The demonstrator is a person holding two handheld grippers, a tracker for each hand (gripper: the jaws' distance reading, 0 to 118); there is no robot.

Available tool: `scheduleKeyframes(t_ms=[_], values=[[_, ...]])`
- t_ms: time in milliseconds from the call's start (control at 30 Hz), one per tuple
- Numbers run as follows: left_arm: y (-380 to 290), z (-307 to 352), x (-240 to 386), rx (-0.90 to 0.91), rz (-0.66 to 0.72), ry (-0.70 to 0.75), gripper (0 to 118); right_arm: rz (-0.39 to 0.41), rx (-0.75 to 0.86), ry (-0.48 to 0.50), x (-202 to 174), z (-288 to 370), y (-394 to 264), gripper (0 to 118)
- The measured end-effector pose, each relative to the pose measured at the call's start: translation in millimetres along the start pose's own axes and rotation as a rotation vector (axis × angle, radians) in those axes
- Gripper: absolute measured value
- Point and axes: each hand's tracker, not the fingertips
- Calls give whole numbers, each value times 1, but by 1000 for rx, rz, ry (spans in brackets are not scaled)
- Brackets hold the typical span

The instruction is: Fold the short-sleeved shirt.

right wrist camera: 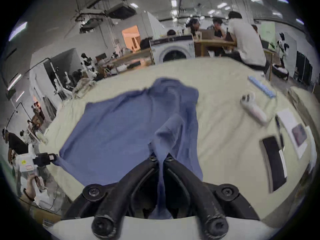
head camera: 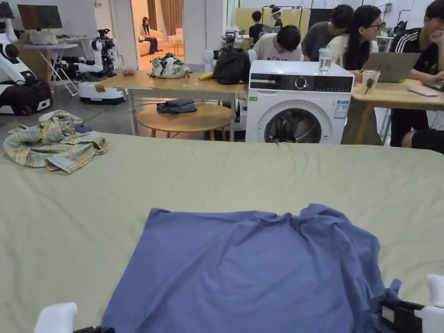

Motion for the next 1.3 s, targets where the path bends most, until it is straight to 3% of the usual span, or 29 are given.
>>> scheduleKeyframes(t_ms=[33,67,100,200,333,533,600,633,667,700,733,867,1033,1133,1167,1200,1233,1300], values=[[0,0,-1,-6,4,2,28,8,-7,-1,3,-5,-8,15],[2,1,-2,-11,0,1,45,15,-28,-24,5,-8,-14,41],[3,5,-1,-10,-3,5,52,29,-38,-50,7,-8,-20,63],[10,28,8,62,-59,33,60,22,44,-69,12,15,-22,62],[34,66,40,253,-140,6,61,-6,233,-83,2,61,-6,62],[63,93,100,491,-273,-45,60,96,392,-42,-44,83,-2,62],[65,92,110,528,-247,-87,60,116,401,-50,-57,77,-9,56],[67,90,113,498,-241,-97,52,125,393,-42,-62,71,-15,43],[67,88,114,481,-238,-106,36,134,383,-37,-66,68,-18,25],[66,86,116,453,-234,-99,10,132,372,-42,-69,63,-21,7],[62,85,118,469,-237,-85,0,134,363,-55,-72,60,-25,3],[53,81,110,438,-231,-43,0,154,328,-98,-75,49,-32,0],[53,60,85,309,-172,12,0,86,254,-122,-67,26,-18,0],[51,48,68,257,-140,51,0,97,239,-128,-67,16,-17,0],[51,43,63,215,-135,69,11,103,235,-128,-66,14,-16,0],[51,37,57,163,-119,78,34,106,231,-121,-65,13,-17,0],[48,33,47,121,-94,48,34,102,225,-106,-64,14,-17,0],[37,28,30,74,-22,15,47,87,219,-79,-61,17,-19,0]])
